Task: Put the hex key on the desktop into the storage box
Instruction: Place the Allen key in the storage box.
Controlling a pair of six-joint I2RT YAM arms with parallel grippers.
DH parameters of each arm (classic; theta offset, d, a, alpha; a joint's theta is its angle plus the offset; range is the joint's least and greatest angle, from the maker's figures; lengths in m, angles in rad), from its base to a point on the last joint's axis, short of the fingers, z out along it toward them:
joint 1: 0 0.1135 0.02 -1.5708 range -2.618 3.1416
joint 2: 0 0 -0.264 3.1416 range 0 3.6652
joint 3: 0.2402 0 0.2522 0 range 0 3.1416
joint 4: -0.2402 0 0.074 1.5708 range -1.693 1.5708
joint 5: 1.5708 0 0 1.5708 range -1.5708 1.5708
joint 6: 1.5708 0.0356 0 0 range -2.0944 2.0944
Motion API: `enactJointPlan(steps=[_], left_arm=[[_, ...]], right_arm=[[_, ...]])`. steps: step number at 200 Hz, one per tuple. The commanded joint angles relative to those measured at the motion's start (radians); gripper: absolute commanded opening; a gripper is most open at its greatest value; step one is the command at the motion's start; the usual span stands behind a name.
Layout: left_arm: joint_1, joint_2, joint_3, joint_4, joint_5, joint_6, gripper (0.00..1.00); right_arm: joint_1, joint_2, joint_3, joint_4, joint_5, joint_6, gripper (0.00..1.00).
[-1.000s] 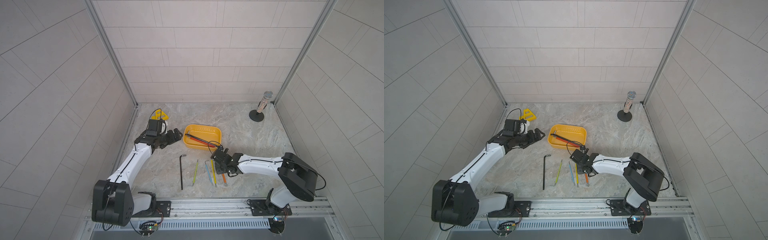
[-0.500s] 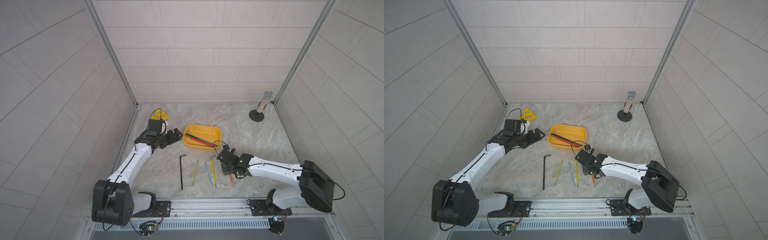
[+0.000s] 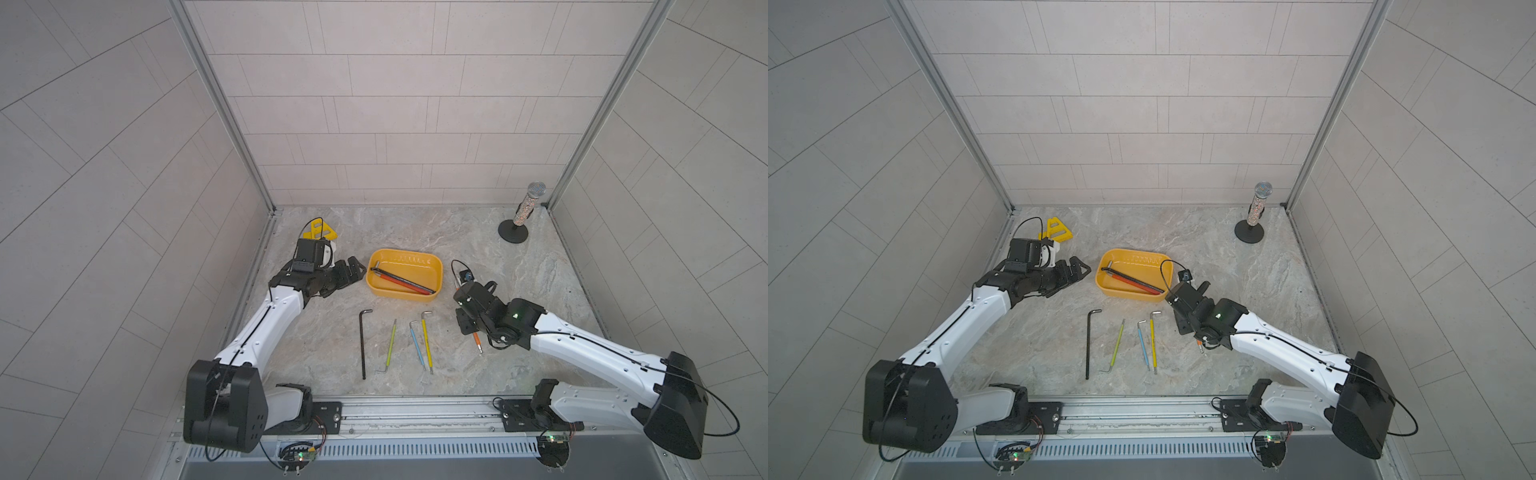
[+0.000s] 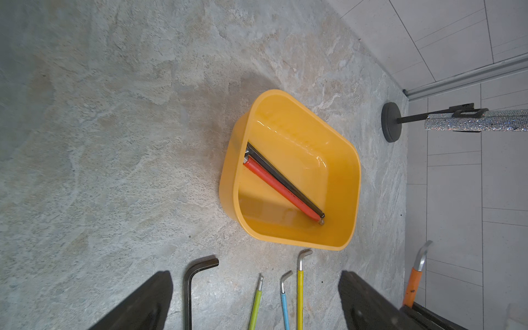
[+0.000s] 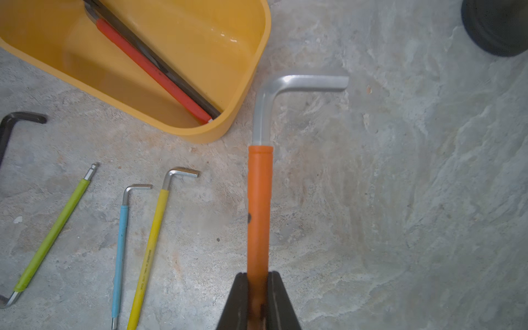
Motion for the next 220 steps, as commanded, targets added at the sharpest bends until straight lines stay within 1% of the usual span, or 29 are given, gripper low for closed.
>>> enactJointPlan(steps=[1,37,82,107,124,159,187,220], left_arm=[[0.005,-0.016,0.008,0.013,0.003,0.0,0.98],[0.004,-0.018,0.008,0.013,0.002,0.001,0.98],[0.005,-0.012,0.009,0.013,0.007,0.002,0.98],[0.004,-0.008,0.015,0.021,0.009,-0.002,0.98],[0.012,0.006,0.018,0.052,0.039,-0.022,0.98],[0.041,0.082,0.056,0.085,0.124,-0.072,0.98],[0.044,0.11,0.116,0.085,0.123,-0.073,0.98],[0.044,0.148,0.137,0.094,0.121,-0.073,0.98]], right_arm=[[-0.029,0.004,0.064,-0.014,0.004,-0.136,0.0],[-0.065,0.068,0.145,-0.005,-0.048,-0.258,0.0],[-0.082,0.151,0.217,0.042,-0.195,-0.434,0.0],[-0.093,0.19,0.251,0.069,-0.267,-0.509,0.0],[-0.102,0.217,0.274,0.089,-0.311,-0.55,0.0],[-0.116,0.278,0.338,0.11,-0.387,-0.603,0.0],[-0.122,0.344,0.385,0.115,-0.419,-0.649,0.0],[-0.134,0.419,0.436,0.115,-0.431,-0.69,0.0]])
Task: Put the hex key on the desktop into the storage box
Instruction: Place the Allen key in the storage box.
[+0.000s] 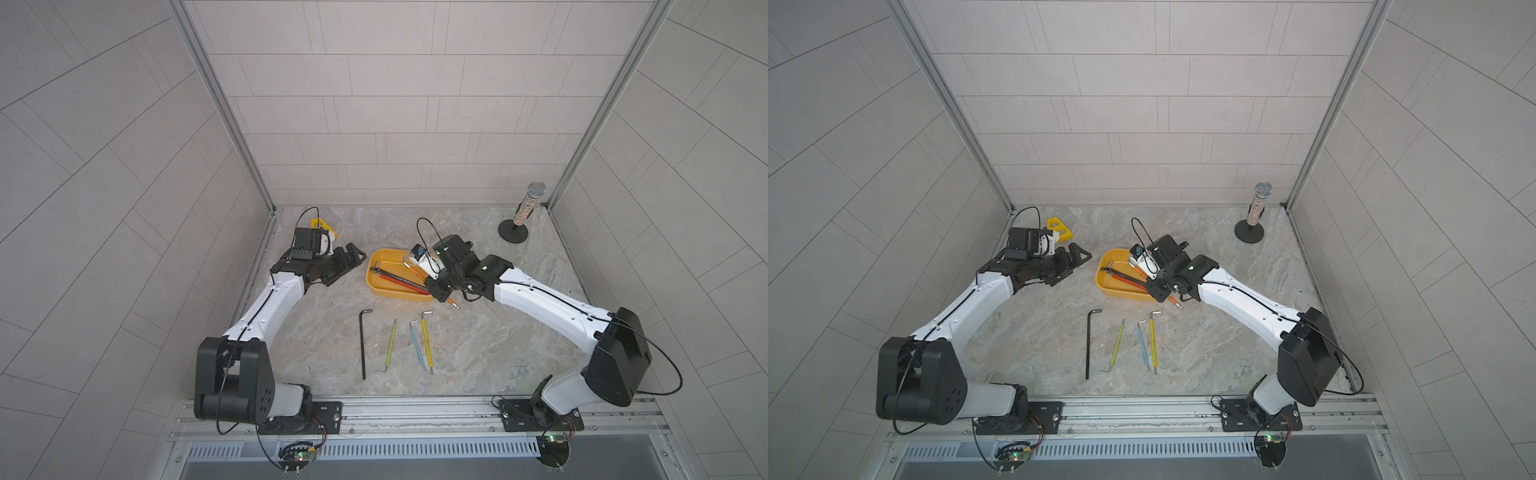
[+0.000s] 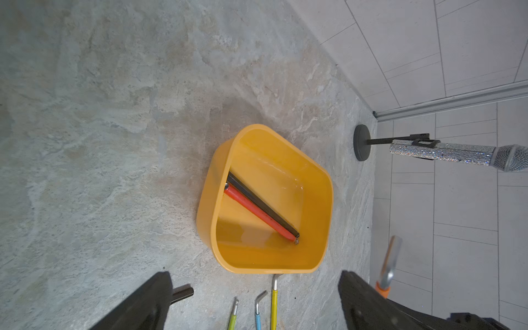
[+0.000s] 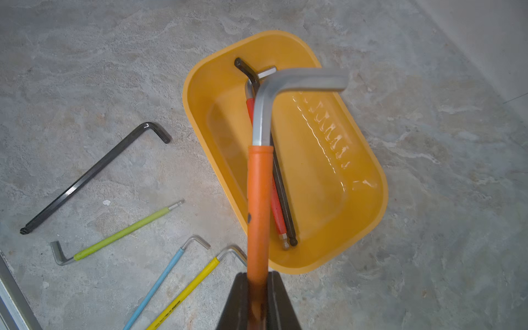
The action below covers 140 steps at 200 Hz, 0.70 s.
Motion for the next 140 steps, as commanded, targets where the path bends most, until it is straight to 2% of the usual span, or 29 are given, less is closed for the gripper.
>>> enactJointPlan(steps=[1,140], left_arm=[[0.004,0.026,0.032,0.022,0.018,-0.007,0.98],[0.041,0.037,-0.004,0.044,0.028,-0.017,0.98]], right_arm=[[-0.009,0.033,0.044,0.015,-0.025,-0.052,0.0],[-0.043,0.307,0.25,0.057,-0.052,-0.139,0.0]])
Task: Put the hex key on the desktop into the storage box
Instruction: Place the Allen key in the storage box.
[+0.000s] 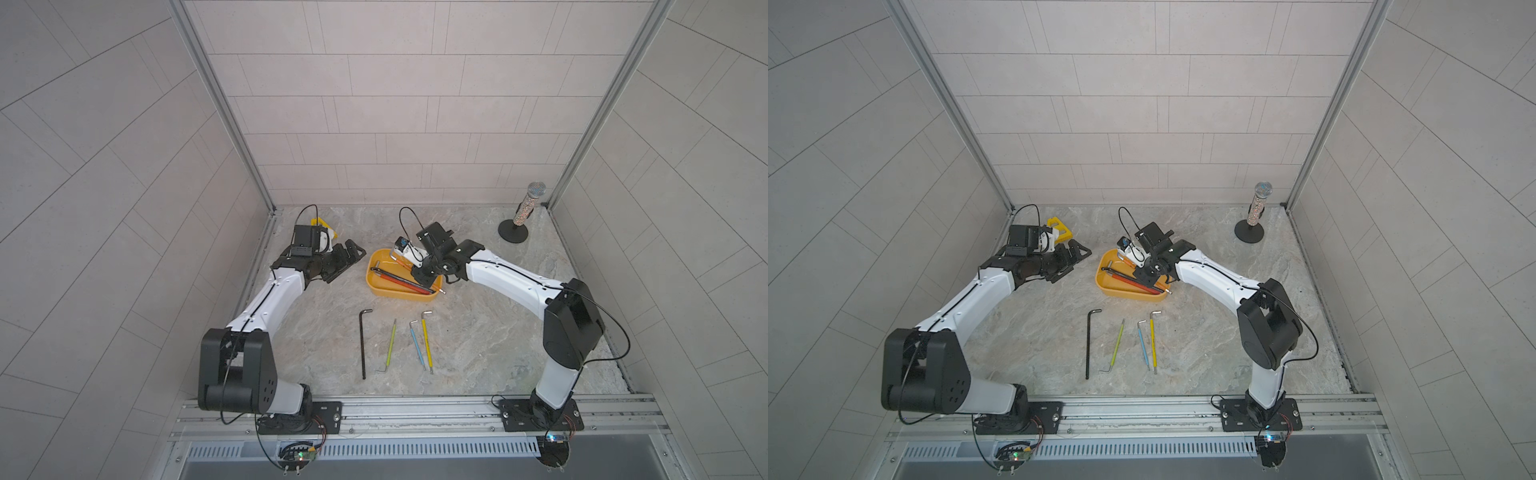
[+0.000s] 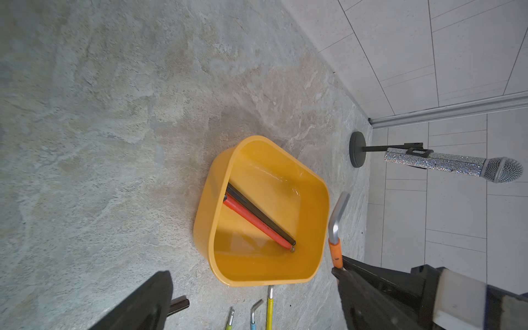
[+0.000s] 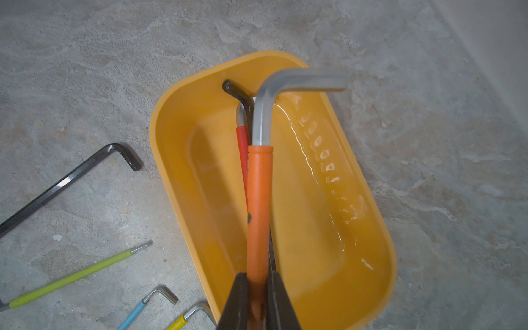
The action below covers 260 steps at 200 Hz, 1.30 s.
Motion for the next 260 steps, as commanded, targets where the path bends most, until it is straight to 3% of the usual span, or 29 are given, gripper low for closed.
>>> enactJointPlan(steps=[1,125,260], left_arm=[[0.013,-0.004,-0.015,0.022,0.009,-0.001,0.98],[0.028,-0.001,-0.022,0.035,0.013,-0.01,0.98],[0.032,-0.007,-0.026,0.033,-0.004,-0.007,0.98]], right_arm=[[-0.003,0.042,0.051,0.028,-0.008,-0.029,0.0],[-0.03,0.26,0.235,0.034,-0.047,-0.088,0.0],[-0.039,0.321,0.189,0.06,-0.089,-0.082,0.0]])
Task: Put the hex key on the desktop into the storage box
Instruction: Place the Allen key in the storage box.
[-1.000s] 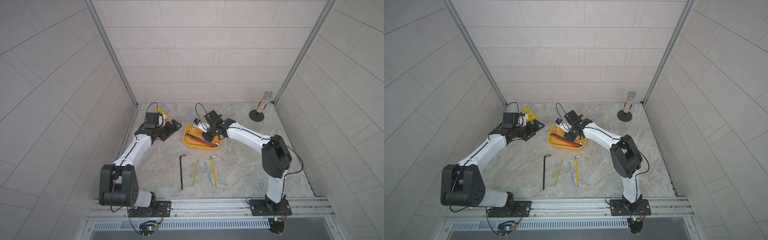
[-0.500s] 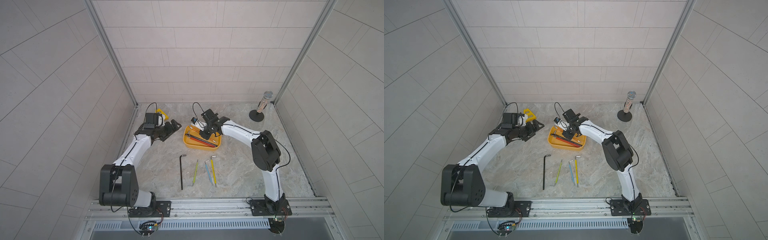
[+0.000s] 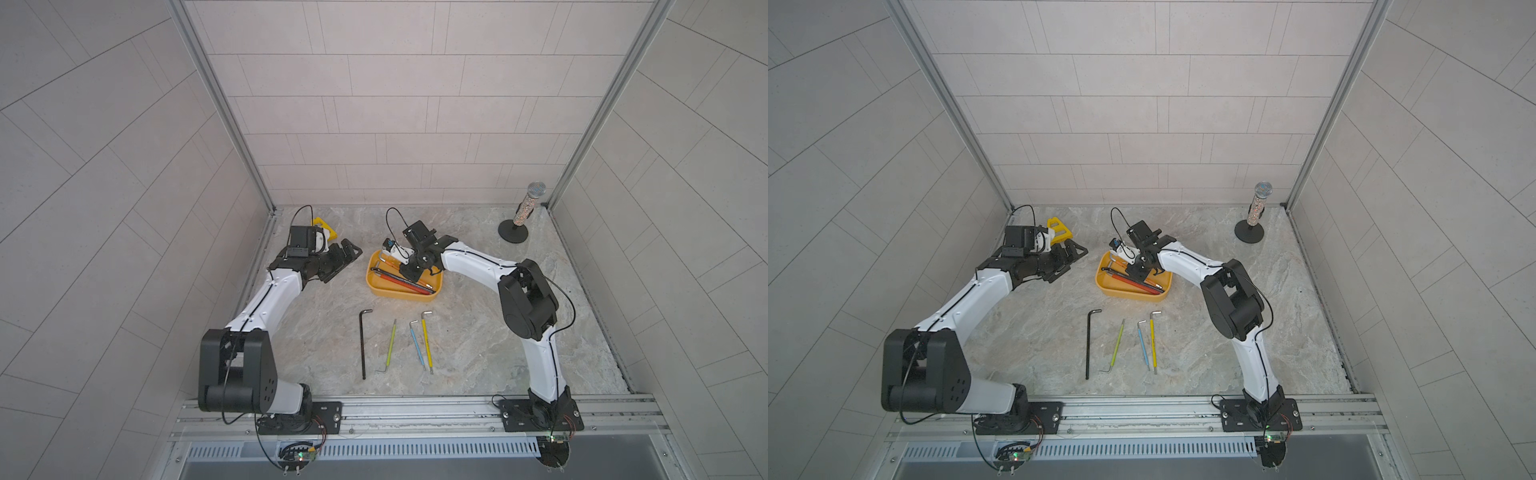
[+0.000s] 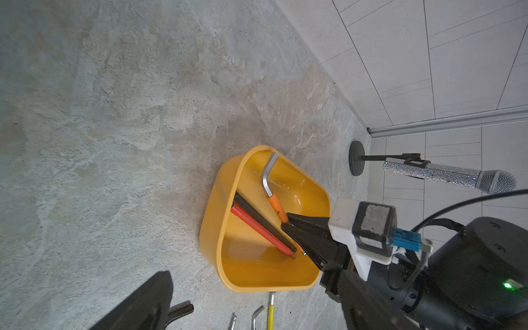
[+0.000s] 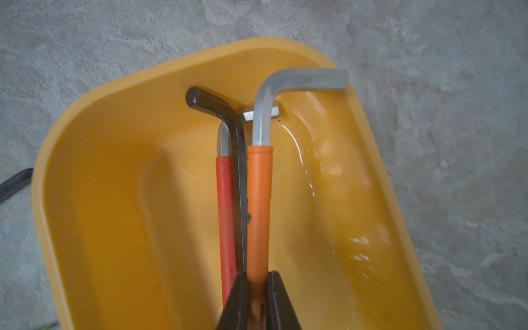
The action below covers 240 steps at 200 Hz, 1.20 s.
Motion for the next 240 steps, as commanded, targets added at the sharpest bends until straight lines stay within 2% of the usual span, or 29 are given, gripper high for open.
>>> enactJointPlan(steps=[1,173,221,240], left_arm=[[0.004,-0.006,-0.015,0.011,-0.009,0.0,0.98],[0.005,-0.02,-0.024,0.017,-0.008,-0.004,0.98],[0.003,-0.019,-0.034,0.028,0.004,-0.012,0.98],[0.002,-0.028,-0.039,0.024,-0.001,-0.01,0.98]], right_arm=[[-0.002,0.015,-0.012,0.013,-0.01,-0.002,0.0],[-0.008,0.058,-0.02,0.019,0.009,0.02,0.0],[-0.008,0.039,-0.015,0.005,0.034,0.053,0.23],[-0.008,0.018,0.001,-0.018,0.034,0.068,0.39]])
